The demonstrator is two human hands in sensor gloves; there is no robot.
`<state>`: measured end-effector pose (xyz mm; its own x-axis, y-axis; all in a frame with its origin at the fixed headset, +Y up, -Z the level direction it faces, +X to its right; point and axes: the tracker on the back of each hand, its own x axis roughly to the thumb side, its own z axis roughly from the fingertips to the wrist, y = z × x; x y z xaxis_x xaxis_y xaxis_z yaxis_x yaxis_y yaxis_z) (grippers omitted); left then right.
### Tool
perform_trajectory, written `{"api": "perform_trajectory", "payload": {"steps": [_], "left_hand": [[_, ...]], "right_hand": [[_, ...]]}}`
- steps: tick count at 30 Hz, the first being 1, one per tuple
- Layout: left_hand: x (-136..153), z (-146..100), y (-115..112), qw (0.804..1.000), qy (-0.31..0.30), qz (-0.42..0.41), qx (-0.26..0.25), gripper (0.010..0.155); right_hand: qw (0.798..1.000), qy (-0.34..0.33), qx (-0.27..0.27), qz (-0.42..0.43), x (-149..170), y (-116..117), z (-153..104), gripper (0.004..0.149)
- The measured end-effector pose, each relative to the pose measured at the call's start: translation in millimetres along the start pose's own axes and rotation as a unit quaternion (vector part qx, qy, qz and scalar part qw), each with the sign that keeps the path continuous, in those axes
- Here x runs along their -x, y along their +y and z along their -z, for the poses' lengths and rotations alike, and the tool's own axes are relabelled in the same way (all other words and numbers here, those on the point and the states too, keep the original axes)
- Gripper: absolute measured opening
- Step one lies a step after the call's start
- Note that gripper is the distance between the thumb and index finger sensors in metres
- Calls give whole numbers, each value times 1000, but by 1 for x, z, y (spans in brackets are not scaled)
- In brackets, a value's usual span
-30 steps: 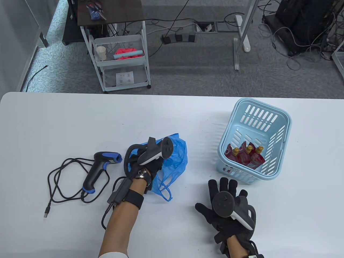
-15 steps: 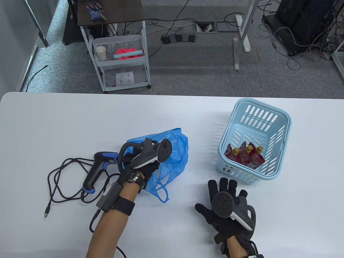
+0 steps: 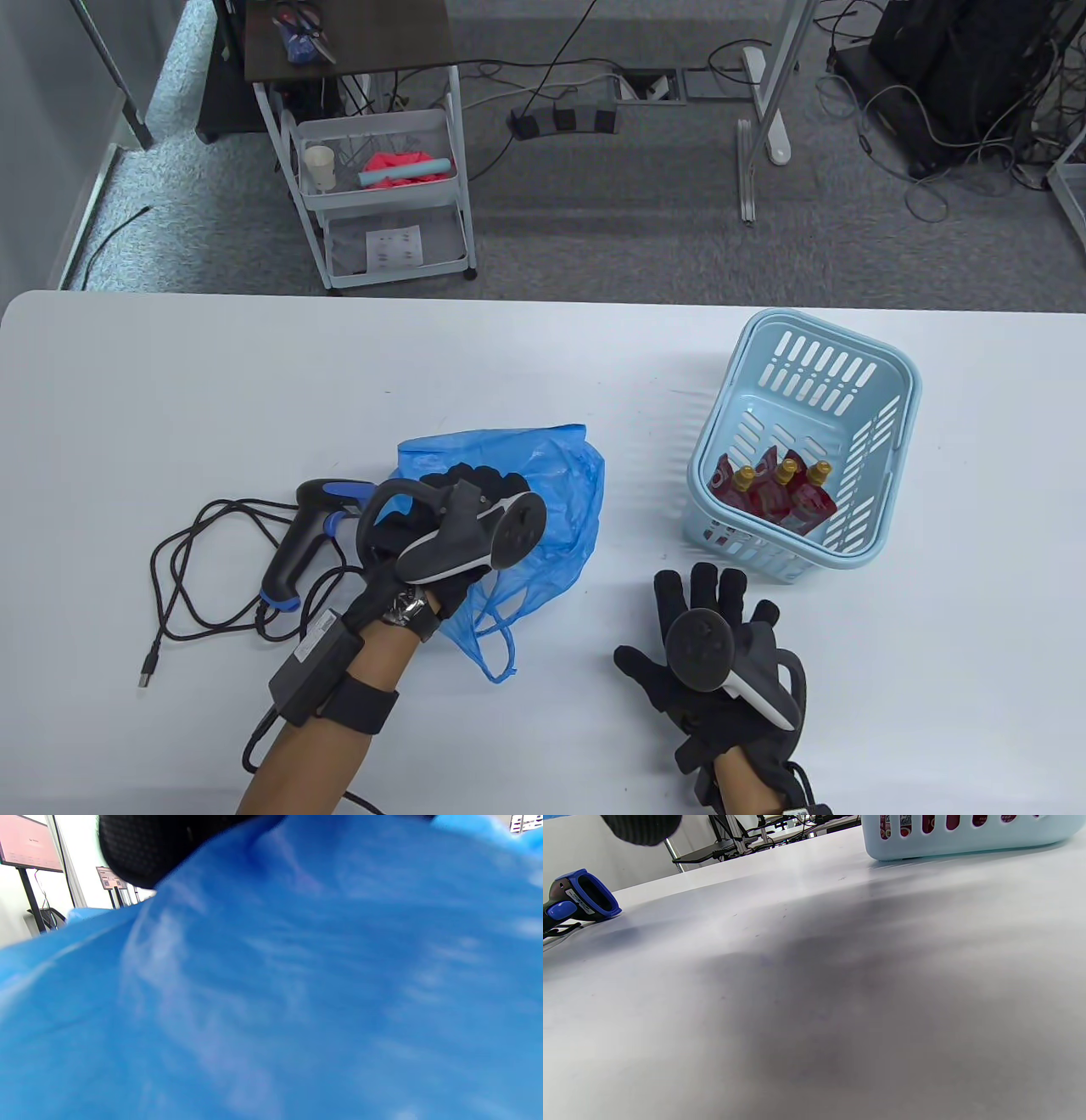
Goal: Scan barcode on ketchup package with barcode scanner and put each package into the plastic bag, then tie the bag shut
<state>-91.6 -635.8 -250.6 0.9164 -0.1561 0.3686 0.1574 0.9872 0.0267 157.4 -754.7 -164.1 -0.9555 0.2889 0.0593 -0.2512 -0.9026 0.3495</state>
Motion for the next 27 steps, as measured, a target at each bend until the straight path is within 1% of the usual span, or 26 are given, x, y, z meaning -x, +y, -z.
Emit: {"api": "perform_trajectory", "payload": {"steps": [6,10,23,27], "left_hand": [[-7,-19,0,1000,-15,15,0,38],[-12,-30,-6,1000,-25,15,8,38],[-33,-57,-43,997,-51,20,45,38],[-36,-60,-57,997,-50,-1,60,39]], "right_hand": [[1000,-2,-1,-3,-1,1,0,91],[1000,-2,0,-4,-1,1,-1,92],[1000,1,-2,-6,-2,1,-1,91],[1000,1,-2,-6,-2,1,-2,91]]}}
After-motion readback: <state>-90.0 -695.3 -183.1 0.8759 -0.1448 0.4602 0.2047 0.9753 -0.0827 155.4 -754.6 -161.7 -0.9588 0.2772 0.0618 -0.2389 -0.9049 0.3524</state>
